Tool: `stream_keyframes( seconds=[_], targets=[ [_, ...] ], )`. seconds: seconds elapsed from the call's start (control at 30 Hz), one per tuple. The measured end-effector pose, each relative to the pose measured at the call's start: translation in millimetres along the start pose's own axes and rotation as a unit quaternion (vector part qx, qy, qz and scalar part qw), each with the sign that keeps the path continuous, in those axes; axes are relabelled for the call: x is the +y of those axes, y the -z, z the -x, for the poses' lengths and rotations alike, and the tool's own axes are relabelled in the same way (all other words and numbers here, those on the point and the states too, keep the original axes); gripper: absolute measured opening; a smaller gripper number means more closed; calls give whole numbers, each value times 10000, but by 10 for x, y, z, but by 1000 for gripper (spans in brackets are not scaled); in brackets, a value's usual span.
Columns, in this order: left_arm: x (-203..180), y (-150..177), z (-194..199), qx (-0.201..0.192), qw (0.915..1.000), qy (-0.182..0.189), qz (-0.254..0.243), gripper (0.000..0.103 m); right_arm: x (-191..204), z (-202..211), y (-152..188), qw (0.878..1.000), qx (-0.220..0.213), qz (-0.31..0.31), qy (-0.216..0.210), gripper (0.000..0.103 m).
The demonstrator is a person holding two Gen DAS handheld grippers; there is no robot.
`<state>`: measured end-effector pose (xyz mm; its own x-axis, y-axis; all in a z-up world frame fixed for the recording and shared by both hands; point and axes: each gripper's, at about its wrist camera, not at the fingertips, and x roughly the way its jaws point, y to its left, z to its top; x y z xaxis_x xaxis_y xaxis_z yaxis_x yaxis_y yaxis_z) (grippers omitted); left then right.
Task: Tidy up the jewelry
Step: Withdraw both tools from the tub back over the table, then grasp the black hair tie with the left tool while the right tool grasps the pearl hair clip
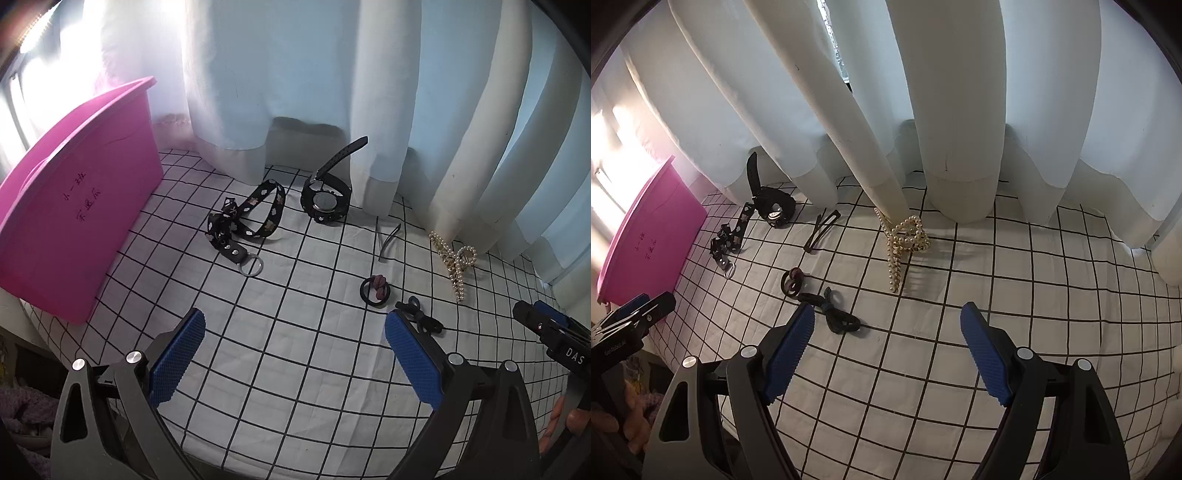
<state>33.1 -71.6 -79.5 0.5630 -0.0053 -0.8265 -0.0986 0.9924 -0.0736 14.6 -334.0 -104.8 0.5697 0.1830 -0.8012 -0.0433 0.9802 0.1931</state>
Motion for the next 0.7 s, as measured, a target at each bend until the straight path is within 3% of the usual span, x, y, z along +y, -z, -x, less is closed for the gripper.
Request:
stream_keyframes(
  seconds=[0.3,0.7],
  targets=[
    [-155,6,-498,212,9997,83,-70,96,-105,-313,-59,9997,-30,-230,109,78],
    [-409,34,-790,-191,9994,-8,291,96,-261,-710,-176,9992,-329,199,-86,78]
  ],
)
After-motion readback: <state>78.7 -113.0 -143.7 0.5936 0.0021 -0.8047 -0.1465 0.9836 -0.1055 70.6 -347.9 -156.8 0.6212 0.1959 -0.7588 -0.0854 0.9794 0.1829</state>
